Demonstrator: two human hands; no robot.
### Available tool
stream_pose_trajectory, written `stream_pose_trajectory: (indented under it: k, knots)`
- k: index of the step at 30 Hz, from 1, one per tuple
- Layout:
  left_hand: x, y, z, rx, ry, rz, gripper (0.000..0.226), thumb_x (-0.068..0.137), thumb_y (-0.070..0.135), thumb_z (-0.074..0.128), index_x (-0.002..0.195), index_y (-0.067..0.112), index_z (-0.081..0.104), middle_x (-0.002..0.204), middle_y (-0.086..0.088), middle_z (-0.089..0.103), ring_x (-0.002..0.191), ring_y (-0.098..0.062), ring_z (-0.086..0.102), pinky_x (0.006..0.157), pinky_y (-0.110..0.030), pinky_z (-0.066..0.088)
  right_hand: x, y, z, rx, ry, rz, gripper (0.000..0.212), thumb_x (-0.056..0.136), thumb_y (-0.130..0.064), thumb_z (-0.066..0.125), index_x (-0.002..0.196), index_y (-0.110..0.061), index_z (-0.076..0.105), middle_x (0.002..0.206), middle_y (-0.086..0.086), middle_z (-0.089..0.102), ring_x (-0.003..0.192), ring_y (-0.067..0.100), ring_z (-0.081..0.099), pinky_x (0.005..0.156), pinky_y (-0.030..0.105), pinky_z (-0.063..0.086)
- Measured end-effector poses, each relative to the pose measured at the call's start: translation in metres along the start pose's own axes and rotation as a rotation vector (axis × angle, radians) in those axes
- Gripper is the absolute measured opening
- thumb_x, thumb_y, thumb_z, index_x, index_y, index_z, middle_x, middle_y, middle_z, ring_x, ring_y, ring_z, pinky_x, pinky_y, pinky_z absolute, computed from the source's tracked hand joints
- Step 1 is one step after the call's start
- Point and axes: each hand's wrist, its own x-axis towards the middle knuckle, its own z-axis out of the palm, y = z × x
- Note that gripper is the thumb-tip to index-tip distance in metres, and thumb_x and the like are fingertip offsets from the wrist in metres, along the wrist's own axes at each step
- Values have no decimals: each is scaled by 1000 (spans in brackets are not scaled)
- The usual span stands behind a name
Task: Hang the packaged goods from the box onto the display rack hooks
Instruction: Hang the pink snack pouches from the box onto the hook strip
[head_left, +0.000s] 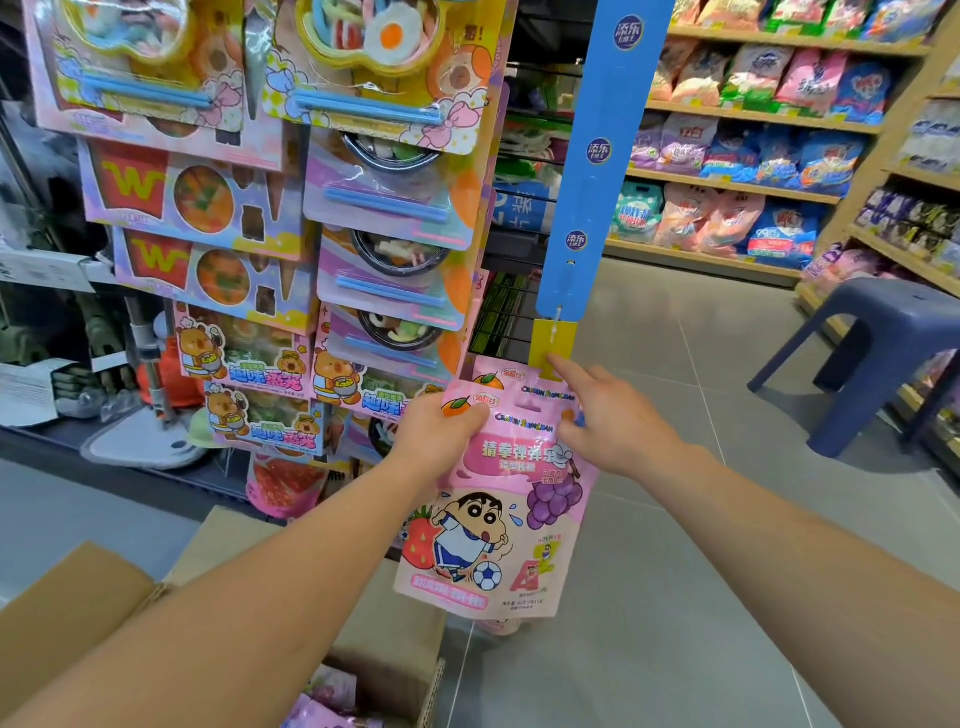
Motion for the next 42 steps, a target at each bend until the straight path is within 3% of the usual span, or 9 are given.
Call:
stream_pose_trajectory:
  k: [6,12,16,18,23,26,31,36,42]
  knots:
    - [2,-2,-1,2,10,-13,12,90,21,66,80,16,70,87,-10,74,82,-24,72,80,-42,59,2,0,2,58,39,-2,67,86,-20,54,149,-30,32,124,6,53,113,28,56,87,38,51]
    - [-2,8,0,8,24,-12,14,90,22,65,79,13,68,82,-10,72,83,-29,72,76,-43,58,3,0,-2,75,60,-2,60,86,-19,56,143,-29,41,115,4,55,103,26,57,82,37,51]
    - [-9,18,5,-56,43,-10,20,87,25,66,89,5,68,89,-19,72,81,-38,72,69,-62,57,0,-3,-14,180,190,49,48,87,-18,59,134,-25,53,103,0,62,97,24,59,77,29,45]
    - [-13,27,9,-68,45,23,21,83,30,66,84,9,69,85,-17,73,79,-38,72,67,-63,56,0,-5,-26,217,260,114,38,86,-20,58,124,-24,62,104,1,67,98,25,61,78,29,47]
    - [-22,64,17,-2,104,122,19,81,28,63,68,13,61,60,-6,58,62,-32,66,63,-57,56,4,-22,-60,160,256,16,62,83,-22,57,143,-28,41,92,0,64,88,24,57,78,39,51]
    - [-22,87,18,93,156,192,23,81,30,62,64,16,56,58,-5,56,69,-40,66,65,-54,56,7,-29,-80,138,246,22,72,85,-23,56,150,-34,27,93,3,64,83,24,54,77,39,52]
    - [-18,108,16,198,188,253,30,85,31,61,62,13,57,59,-10,58,69,-37,67,67,-50,55,12,-32,-95,101,206,19,76,87,-27,51,152,-42,15,100,7,66,86,29,60,74,40,54]
    - [-14,118,15,234,202,285,29,84,29,62,59,16,53,60,-6,57,63,-27,59,63,-41,51,14,-33,-105,-37,151,3,73,90,-30,50,155,-38,17,104,8,67,95,30,61,69,33,47]
    - [-10,111,9,220,193,238,33,83,28,65,55,19,48,55,0,49,59,-24,51,59,-34,41,15,-33,-101,-44,136,-18,72,87,-28,55,153,-33,26,119,10,64,103,30,60,77,36,51]
